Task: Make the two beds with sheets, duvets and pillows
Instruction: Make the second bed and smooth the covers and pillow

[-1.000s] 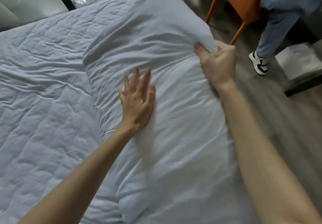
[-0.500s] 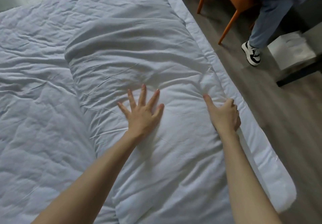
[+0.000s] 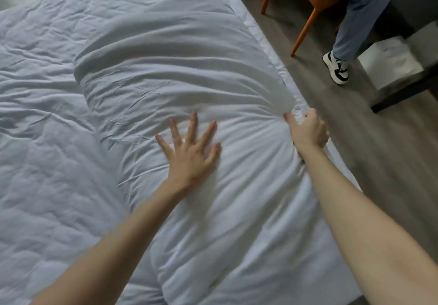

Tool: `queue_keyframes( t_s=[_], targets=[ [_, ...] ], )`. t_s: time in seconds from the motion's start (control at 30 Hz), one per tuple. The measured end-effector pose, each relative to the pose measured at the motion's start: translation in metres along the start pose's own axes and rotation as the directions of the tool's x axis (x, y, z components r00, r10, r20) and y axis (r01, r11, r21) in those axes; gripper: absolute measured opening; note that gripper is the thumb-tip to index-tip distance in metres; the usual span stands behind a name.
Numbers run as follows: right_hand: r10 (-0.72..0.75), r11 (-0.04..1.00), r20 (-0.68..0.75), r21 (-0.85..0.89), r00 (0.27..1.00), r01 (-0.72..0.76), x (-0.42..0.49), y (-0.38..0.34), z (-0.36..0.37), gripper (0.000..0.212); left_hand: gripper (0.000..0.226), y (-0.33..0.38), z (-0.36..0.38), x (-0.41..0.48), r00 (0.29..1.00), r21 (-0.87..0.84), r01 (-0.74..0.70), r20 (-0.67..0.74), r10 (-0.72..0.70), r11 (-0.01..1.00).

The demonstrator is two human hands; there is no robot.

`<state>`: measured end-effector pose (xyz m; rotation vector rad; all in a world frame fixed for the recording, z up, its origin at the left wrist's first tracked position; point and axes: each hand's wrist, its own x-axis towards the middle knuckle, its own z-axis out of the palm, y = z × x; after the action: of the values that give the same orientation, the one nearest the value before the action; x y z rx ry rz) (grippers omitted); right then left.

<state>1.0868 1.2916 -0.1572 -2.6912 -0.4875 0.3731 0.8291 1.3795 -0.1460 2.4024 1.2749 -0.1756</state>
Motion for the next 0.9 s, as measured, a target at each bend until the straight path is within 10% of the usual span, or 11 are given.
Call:
queue_keyframes(
  t_s=[0.13, 0.27, 0.6, 0.9],
  targets=[
    [-0.252, 0.968, -0.038, -0.006, 0.967, 0.252, -0.010, -0.045, 0.013, 0.048, 0.063, -0.013, 0.015, -0.006, 1.000, 0.016, 0.009, 0.009, -0.009, 1.000],
    [-0.394, 0.900, 0.336, -0.047, 0.856, 0.433, -0.029, -0.068, 0.021, 0.057, 0.061, -0.028, 0.009, -0.009, 1.000, -0.026, -0.013, 0.004, 0.014, 1.000],
    [-0.046, 0.980, 0.293, -0.173, 0.955, 0.100, 0.002, -0.030, 0.054, 0.116, 0.069, -0.083, 0.018, -0.025, 0.848, -0.353, 0.472, -0.070, -0.526, 0.808],
    [0.083, 0.993, 0.455, 0.036, 0.886, -0.112, 0.038, -0.019, 0.068, 0.115, 0.113, -0.139, 0.025, -0.014, 0.593, -0.730, 0.596, 0.121, -0.796, 0.333]
  ],
)
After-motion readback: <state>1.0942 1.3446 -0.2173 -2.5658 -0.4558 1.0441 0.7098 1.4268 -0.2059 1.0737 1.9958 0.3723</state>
